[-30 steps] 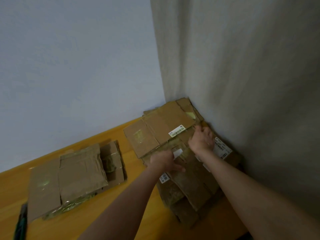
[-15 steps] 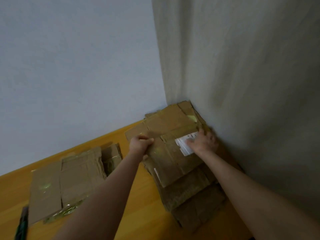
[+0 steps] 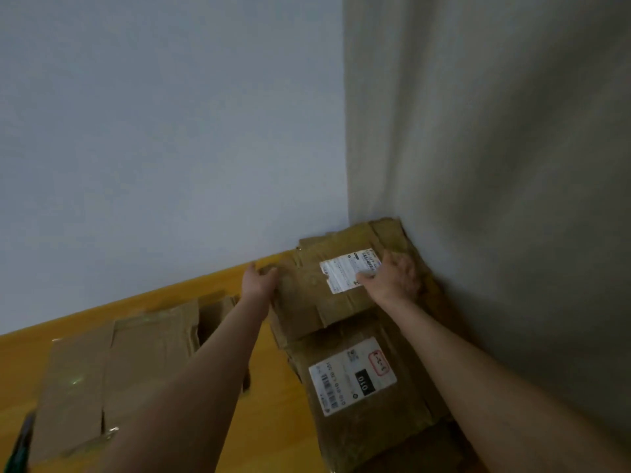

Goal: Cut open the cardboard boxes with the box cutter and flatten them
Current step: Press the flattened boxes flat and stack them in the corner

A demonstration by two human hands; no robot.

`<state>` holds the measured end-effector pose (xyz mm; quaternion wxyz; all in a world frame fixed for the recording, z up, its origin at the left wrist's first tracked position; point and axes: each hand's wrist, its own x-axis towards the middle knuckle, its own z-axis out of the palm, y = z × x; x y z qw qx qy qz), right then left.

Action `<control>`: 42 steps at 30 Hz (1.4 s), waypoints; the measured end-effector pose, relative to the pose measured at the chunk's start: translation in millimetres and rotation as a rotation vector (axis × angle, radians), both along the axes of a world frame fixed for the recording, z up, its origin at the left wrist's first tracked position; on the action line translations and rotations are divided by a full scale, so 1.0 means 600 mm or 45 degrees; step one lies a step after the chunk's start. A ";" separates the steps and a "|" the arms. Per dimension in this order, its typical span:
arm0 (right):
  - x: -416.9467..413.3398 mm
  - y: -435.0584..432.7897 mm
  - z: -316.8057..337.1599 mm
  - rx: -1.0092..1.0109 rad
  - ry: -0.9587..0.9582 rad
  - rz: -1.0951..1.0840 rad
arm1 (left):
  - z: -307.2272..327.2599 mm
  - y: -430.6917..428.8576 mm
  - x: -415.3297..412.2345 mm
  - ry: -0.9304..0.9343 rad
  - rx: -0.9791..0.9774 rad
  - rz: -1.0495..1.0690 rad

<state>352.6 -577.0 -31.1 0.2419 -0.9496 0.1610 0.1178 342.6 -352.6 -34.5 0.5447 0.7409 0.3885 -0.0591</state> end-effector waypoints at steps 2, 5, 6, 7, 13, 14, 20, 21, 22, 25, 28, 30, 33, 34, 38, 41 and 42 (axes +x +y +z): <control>0.020 0.001 -0.023 0.019 0.122 0.012 | -0.021 0.003 -0.018 0.163 0.235 -0.095; 0.032 0.000 -0.046 0.047 0.256 0.015 | -0.042 -0.012 -0.059 0.226 -0.040 -0.106; 0.034 -0.001 -0.047 0.031 0.257 0.010 | -0.047 -0.015 -0.065 0.220 -0.040 -0.120; 0.036 -0.001 -0.048 -0.001 0.237 0.000 | -0.049 -0.016 -0.066 0.197 -0.018 -0.111; 0.047 0.000 -0.010 0.184 0.018 -0.122 | -0.012 0.000 -0.036 0.074 0.049 0.159; 0.049 0.000 0.001 0.272 0.002 -0.149 | -0.001 0.005 -0.033 0.043 0.078 0.149; 0.049 -0.002 0.043 0.589 -0.035 -0.301 | 0.066 0.027 -0.014 -0.203 0.196 0.060; 0.043 -0.006 0.046 0.638 -0.032 -0.311 | 0.073 0.026 -0.016 -0.197 0.201 0.038; 0.033 -0.010 0.048 0.671 -0.029 -0.318 | 0.077 0.024 -0.021 -0.176 0.192 0.022; -0.007 -0.019 0.054 0.716 -0.065 -0.371 | 0.076 0.019 -0.050 -0.099 0.084 -0.017; -0.055 -0.031 0.057 0.650 -0.081 -0.375 | 0.064 0.009 -0.091 -0.029 -0.013 -0.035; -0.089 -0.043 0.056 0.493 -0.091 -0.351 | 0.051 -0.007 -0.121 0.017 -0.104 -0.051; -0.140 -0.068 0.047 0.187 0.005 -0.346 | 0.031 -0.046 -0.188 0.148 -0.293 -0.081; -0.155 -0.077 0.041 0.090 0.088 -0.325 | 0.027 -0.059 -0.210 0.193 -0.343 -0.095; -0.211 -0.097 -0.006 0.245 0.421 -0.202 | -0.001 -0.088 -0.273 0.255 -0.305 -0.226; -0.224 -0.102 -0.020 0.217 0.411 -0.208 | -0.009 -0.087 -0.290 0.234 -0.328 -0.182; -0.221 -0.104 -0.021 0.220 0.403 -0.221 | -0.012 -0.084 -0.291 0.242 -0.373 -0.140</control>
